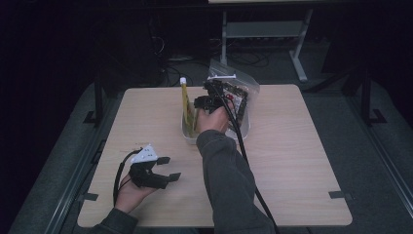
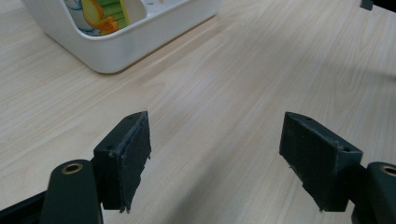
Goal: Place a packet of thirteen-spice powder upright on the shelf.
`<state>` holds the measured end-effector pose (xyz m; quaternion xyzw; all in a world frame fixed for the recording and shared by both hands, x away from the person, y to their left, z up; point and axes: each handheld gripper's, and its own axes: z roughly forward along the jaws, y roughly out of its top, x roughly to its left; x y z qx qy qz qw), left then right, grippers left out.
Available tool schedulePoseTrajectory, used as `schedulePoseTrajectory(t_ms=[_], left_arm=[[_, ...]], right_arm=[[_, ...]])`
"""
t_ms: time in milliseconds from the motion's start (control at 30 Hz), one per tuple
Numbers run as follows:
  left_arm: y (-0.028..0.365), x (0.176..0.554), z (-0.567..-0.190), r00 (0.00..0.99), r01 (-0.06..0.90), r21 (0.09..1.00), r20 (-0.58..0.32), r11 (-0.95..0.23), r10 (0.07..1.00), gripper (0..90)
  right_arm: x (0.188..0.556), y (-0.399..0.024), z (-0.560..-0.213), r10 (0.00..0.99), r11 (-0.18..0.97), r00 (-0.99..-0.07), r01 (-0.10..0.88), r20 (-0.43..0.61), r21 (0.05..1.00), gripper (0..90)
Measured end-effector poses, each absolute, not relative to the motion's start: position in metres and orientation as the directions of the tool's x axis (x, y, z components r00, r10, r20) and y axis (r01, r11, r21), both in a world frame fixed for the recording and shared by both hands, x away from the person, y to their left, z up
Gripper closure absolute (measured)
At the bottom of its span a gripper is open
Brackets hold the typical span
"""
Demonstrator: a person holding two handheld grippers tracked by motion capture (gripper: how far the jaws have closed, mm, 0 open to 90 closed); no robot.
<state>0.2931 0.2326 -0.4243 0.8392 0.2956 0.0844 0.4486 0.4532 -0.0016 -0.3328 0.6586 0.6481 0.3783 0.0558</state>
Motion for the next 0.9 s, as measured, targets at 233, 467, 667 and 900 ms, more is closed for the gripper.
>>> schedulePoseTrajectory(t_ms=[233, 467, 667, 900], left_arm=[[0.2320, 0.2927, -0.4241, 0.813, 0.419, 0.802, -0.122, -0.426, 0.569, 24.2], [0.2329, 0.2930, -0.4240, 0.812, 0.419, 0.802, -0.120, -0.426, 0.571, 24.2], [0.2329, 0.2929, -0.4244, 0.811, 0.420, 0.801, -0.120, -0.427, 0.573, 24.2], [0.2328, 0.2930, -0.4253, 0.811, 0.423, 0.796, -0.121, -0.432, 0.572, 24.2]], right_arm=[[0.4533, 0.0008, -0.3343, 0.893, -0.142, -0.140, 0.815, 0.428, 0.562, 58.2], [0.4530, 0.0021, -0.3347, 0.883, -0.140, -0.150, 0.820, 0.445, 0.554, 57.8], [0.4511, 0.0011, -0.3348, 0.876, -0.138, -0.160, 0.821, 0.455, 0.555, 56.1], [0.4483, -0.0043, -0.3354, 0.868, -0.142, -0.167, 0.820, 0.468, 0.555, 55.5]])
